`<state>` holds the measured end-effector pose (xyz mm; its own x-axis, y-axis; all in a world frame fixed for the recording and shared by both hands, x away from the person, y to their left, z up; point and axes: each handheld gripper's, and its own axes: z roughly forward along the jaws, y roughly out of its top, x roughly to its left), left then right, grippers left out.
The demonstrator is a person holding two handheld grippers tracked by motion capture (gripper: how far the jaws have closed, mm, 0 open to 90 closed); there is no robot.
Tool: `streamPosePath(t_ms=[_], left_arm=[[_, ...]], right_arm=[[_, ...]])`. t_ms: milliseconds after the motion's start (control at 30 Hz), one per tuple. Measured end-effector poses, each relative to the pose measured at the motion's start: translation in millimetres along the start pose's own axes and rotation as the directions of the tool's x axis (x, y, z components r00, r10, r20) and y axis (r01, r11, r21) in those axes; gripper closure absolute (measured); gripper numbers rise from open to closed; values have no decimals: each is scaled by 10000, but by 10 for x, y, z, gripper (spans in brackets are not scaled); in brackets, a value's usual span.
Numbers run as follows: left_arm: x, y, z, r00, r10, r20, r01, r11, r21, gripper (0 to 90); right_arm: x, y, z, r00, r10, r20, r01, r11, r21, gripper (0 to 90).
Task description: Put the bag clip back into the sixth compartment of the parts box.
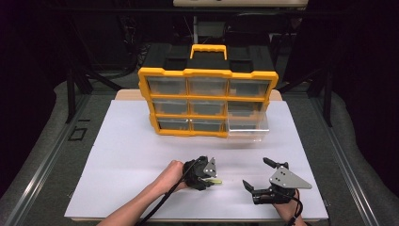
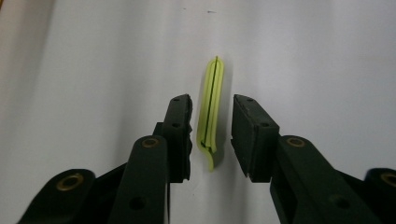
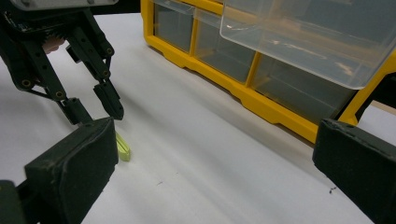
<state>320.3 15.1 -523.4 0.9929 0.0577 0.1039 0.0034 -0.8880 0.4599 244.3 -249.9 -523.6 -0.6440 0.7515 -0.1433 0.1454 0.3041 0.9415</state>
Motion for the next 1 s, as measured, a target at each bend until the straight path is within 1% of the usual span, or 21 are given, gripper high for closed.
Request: streamPosePath(t_ms=[67, 133, 167, 333, 433, 567, 633, 667, 700, 767, 800, 833, 1000], left_arm=[[3, 16, 27, 9999, 134, -61, -132, 9996, 256, 696], [5, 28, 49, 9996, 265, 47, -267, 9986, 466, 717], [4, 32, 59, 9994, 307, 137, -314, 9982, 507, 727], [19, 55, 98, 9979, 630, 179, -643, 9947, 800, 781], [23, 73, 116, 9961, 835, 275, -858, 9914, 984, 788], [44, 81, 117, 9950, 888, 454, -931, 9903, 1029, 796], [49, 85, 109, 9937, 1016, 463, -1062, 9882, 1103, 799], [48, 85, 101, 9938, 1016, 462, -1062, 9878, 1136, 800], [55, 86, 86, 9932, 1074, 446, -1119, 9871, 1149, 800], [64, 83, 44, 9941, 1009, 405, -1048, 9886, 1082, 800], [74, 84, 21, 9935, 1077, 365, -1111, 9880, 1072, 800], [78, 82, -3, 9944, 1005, 312, -1034, 9887, 1084, 800], [104, 70, -99, 9951, 986, 108, -992, 9901, 991, 800]], right_arm=[[-1, -1, 1, 10000, 5, -38, -5, 10000, 41, 0], [0, -4, 6, 10000, 4, -51, -3, 10000, 87, 0], [0, -5, 7, 10000, 8, -71, -7, 9999, 115, 0], [4, -6, 18, 9999, -3, -104, 4, 9999, 150, 0], [7, -9, 22, 9999, -5, -146, 8, 9998, 192, 0], [0, -12, 21, 9999, -7, -132, 10, 9998, 200, 0], [-2, -12, 20, 9999, -1, -110, 3, 9998, 213, 0], [-3, -12, 18, 9999, -13, -113, 15, 9998, 211, 0], [-6, -12, 16, 10000, -35, -93, 37, 9998, 194, 0], [-7, -11, 13, 9999, -35, -98, 37, 9998, 191, 0], [-6, -10, 12, 9999, -36, -94, 37, 9998, 188, 0], [-5, -10, 11, 10000, -34, -83, 36, 9998, 194, 0], [-3, -9, 7, 10000, -33, -71, 34, 9998, 184, 0]])
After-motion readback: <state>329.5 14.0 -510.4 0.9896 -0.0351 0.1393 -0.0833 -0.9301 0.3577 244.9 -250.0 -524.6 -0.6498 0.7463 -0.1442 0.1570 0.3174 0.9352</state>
